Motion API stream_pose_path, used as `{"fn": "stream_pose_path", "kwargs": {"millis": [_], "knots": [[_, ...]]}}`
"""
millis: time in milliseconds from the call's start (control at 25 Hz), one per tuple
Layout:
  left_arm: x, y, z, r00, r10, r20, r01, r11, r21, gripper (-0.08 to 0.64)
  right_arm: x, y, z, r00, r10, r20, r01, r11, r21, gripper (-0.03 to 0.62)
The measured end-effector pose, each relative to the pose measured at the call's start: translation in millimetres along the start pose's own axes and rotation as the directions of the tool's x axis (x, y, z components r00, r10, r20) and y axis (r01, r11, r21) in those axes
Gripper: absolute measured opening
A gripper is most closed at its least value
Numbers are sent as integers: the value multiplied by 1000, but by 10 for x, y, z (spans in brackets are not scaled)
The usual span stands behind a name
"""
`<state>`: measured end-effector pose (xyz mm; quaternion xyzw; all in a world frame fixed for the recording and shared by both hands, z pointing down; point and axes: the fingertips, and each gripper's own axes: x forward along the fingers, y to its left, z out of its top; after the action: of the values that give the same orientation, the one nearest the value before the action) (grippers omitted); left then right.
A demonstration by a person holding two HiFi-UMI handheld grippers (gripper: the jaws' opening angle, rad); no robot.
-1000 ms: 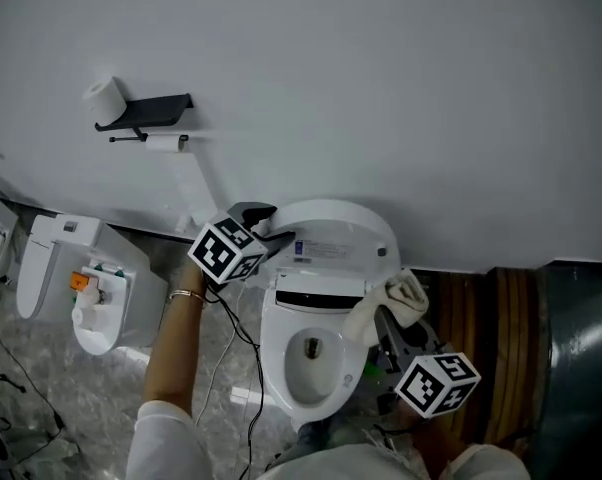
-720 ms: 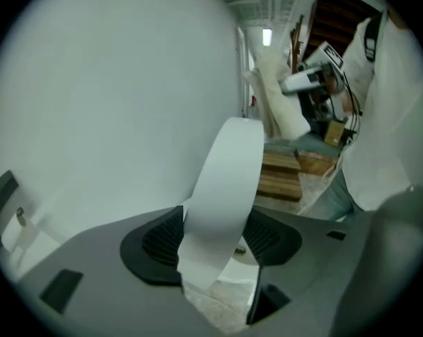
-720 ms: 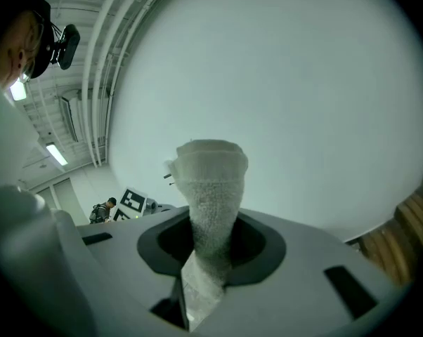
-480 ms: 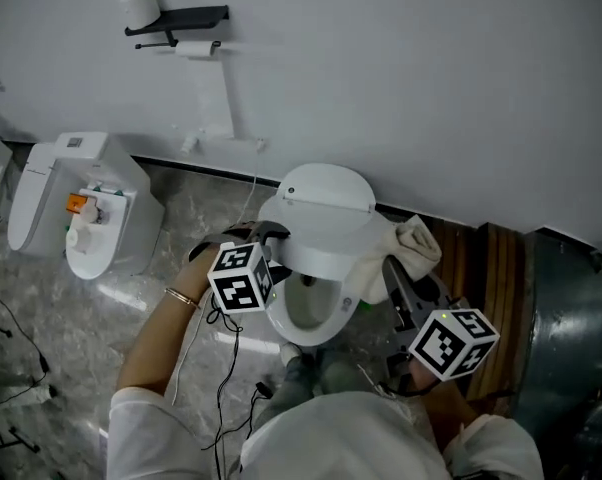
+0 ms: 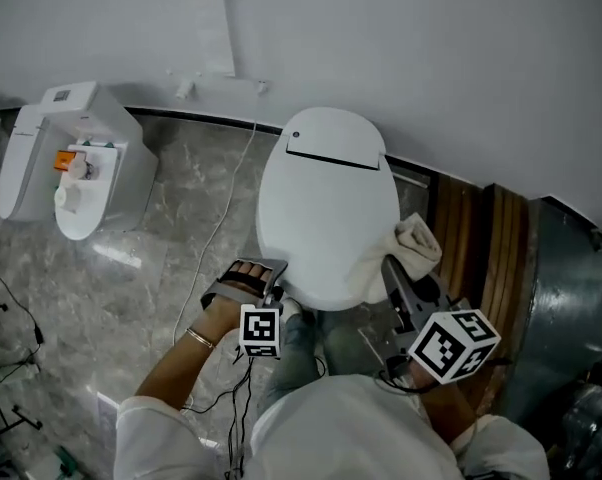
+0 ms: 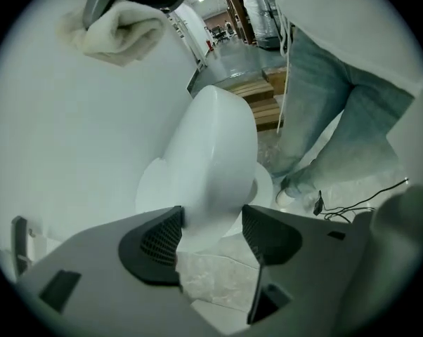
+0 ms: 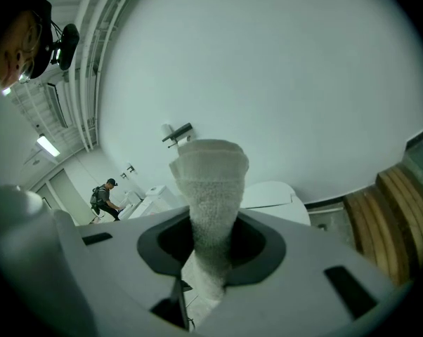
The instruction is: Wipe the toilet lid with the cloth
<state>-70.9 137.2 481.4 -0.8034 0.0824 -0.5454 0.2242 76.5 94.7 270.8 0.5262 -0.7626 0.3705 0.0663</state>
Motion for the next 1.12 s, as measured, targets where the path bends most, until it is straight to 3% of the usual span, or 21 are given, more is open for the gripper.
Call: {"fn": "stream_pose_path", "kwargs": {"millis": [120, 280, 560, 640, 840, 1000, 1120], "knots": [[324, -453, -129, 998, -66, 3, 66, 997, -50, 270, 111, -153, -370, 998, -19, -65, 23, 999, 50, 97], [821, -906, -300, 989, -143, 39, 147, 975, -169, 268, 336, -366, -905, 981, -69, -183, 76, 996, 35, 97], [1537, -1395, -554, 968, -231, 100, 251, 892, -375, 268, 1003, -761, -1645, 967, -88, -240, 88, 996, -12, 97], [1711, -1452, -599, 959, -251, 130, 283, 848, -448, 268, 1195, -871, -1835, 960, -98, -264, 96, 995, -20, 97], [1992, -1496, -709, 946, -267, 187, 324, 710, -625, 267, 1455, -1078, -2211, 945, -102, -312, 111, 994, 12, 97], [2033, -1452, -712, 948, -216, 234, 319, 619, -718, 264, 1560, -1223, -2381, 937, -106, -333, 117, 993, 13, 97], [2049, -1382, -758, 961, -164, 225, 278, 576, -769, 252, 1678, -1314, -2485, 935, -118, -335, 128, 992, 8, 98]]}}
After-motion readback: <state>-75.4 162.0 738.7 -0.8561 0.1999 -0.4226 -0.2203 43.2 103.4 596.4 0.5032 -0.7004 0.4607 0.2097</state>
